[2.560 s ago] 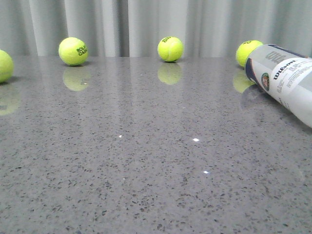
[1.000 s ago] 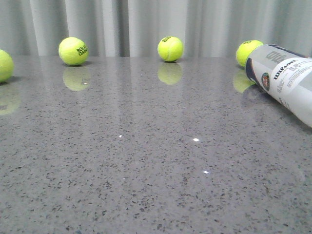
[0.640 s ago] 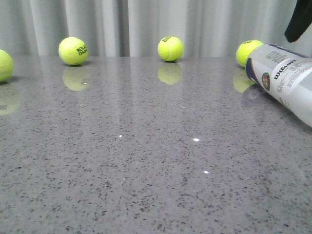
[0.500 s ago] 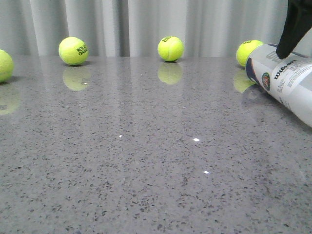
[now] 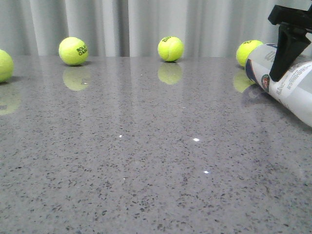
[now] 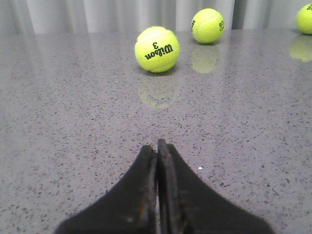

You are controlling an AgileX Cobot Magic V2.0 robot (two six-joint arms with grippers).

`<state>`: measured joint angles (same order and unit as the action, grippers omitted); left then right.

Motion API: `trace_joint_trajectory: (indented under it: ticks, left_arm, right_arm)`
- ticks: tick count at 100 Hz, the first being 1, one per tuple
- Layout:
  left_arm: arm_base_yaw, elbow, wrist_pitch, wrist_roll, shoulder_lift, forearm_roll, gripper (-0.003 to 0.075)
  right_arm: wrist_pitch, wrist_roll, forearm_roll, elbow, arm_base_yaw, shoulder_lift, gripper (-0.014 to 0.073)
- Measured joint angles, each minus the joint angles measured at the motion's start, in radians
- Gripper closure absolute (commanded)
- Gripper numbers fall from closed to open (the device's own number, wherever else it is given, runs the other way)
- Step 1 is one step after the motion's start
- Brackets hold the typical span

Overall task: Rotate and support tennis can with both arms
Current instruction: 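Lower the right gripper onto the middle of the lying Wilson can, then grasp the can with the right gripper and swing it sideways across the table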

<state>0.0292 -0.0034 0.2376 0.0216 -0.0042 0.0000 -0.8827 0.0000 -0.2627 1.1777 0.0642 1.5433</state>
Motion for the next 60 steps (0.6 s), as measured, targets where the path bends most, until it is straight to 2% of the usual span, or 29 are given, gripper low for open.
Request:
trace_joint_trajectory:
  ticks: [16,36,50,60]
  left_arm:
    - [0.0,0.0,0.0,0.0,0.0,0.0,0.0741]
    - [0.0,0.0,0.0,0.0,0.0,0.0,0.0741]
    - [0.0,0.0,0.0,0.0,0.0,0.0,0.0741]
    - [0.0,0.0,0.0,0.0,0.0,0.0,0.0741]
  right_arm:
    - [-0.041,-0.048,0.007,0.038,0.04,0.006,0.0417]
    - [-0.084,-0.142,0.007,0.161,0.158,0.037,0.0417]
    - [-0.159,-0.267,0.007,0.281,0.242,0.108,0.0417]
    - [-0.226,-0.402,0.007,0.359,0.294,0.169,0.0417]
